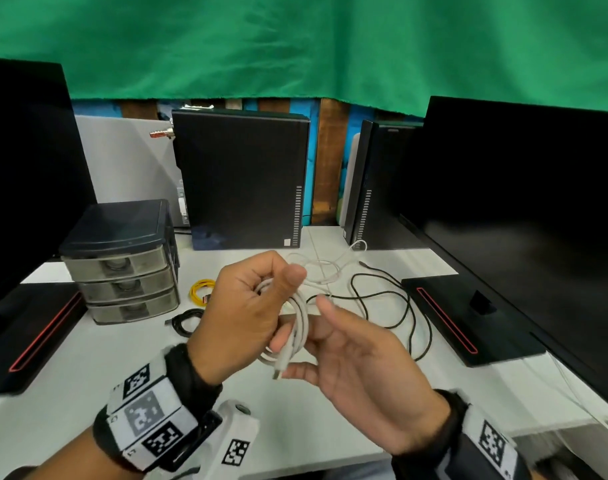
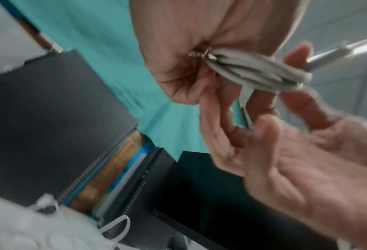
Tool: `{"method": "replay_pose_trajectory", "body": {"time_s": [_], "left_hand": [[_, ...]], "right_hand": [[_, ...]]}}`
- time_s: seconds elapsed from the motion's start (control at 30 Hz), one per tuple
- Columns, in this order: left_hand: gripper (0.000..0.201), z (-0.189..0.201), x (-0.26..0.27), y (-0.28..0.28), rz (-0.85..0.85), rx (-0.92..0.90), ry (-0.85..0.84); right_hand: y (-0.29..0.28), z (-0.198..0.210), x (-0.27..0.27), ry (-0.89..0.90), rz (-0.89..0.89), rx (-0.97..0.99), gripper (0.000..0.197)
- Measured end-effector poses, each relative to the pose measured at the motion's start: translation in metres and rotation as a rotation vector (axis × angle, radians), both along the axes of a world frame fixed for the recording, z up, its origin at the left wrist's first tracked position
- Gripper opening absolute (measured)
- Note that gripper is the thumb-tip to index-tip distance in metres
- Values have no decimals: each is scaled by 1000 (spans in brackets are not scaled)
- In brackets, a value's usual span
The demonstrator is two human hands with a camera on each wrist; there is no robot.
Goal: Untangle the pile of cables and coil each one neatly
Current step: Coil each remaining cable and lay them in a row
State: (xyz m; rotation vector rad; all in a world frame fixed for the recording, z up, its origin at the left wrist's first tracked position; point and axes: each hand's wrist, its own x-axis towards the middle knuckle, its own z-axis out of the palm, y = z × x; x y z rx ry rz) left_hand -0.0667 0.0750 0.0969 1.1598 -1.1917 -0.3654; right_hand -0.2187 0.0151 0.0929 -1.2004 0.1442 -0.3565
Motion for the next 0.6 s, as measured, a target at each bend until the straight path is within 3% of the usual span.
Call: {"method": "replay_pose_trajectory", "body": {"time_s": [0.17,0.2,0.3,0.4,0.47,0.6], "left_hand": [[47,2,13,2,7,28,-299],[43,2,17,3,12,41,-375],[31,1,23,4,36,114,-546],[40,-4,27,1,139,144,-644],[40,-6,26,-1,171,152,-645],[39,-6,27,-4,190,188,-526]], "right_hand": [[-4,-11,1,177,-438,-799,13],[-7,-10,1,188,-467,-847,8],[-16,-7,-2,210,-487,-782,24],[-22,-14,-4,217,-642,-1078,34],[-21,-16,-4,187,-649,-1146,31],[-15,-8,-8,169,-530,-986,33]]}}
